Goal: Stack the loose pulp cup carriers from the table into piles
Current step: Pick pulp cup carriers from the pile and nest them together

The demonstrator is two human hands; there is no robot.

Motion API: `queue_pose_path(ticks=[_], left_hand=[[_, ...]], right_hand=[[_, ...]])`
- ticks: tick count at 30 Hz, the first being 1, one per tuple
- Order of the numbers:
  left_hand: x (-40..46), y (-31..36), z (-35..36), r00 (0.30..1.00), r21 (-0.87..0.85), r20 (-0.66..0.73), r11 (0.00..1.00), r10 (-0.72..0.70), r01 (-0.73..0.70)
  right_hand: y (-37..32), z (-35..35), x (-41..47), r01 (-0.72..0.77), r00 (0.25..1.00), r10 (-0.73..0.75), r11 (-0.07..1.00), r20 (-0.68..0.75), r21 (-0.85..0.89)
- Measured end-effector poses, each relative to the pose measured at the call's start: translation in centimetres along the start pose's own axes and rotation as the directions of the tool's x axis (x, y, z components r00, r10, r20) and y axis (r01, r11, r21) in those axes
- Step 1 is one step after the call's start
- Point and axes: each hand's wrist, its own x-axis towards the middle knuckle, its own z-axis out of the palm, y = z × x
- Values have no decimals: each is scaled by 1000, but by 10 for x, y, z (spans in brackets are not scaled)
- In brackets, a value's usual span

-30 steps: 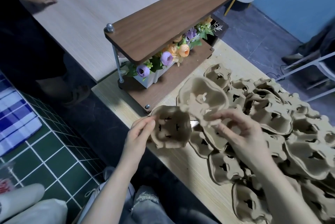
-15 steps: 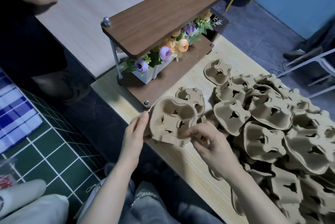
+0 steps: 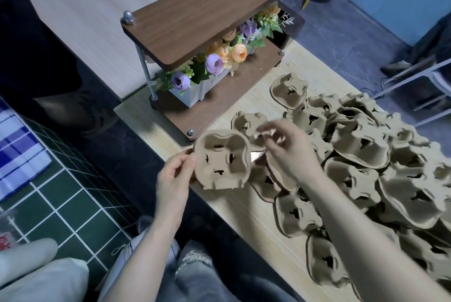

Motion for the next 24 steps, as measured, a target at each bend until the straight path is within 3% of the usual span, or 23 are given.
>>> queue_pose_path(ticks=[4,11,17,24], left_hand=[[-1,0,1,999,-18,-31,1000,-13,13],[-3,-1,1,999,-73,-37,997,-4,2],[-1,-1,-1,994,22,112,1000,14,-16],[4,-2,-2,992,31,123,999,4,-8]], right_hand=[[9,-7,53,-30,985,81,950,152,-310],[23,19,94,128,921,139,775,364,-619],[29,23,96,112,912,160,790,378,-603],[23,10,78,108,945,51,883,322,-456]])
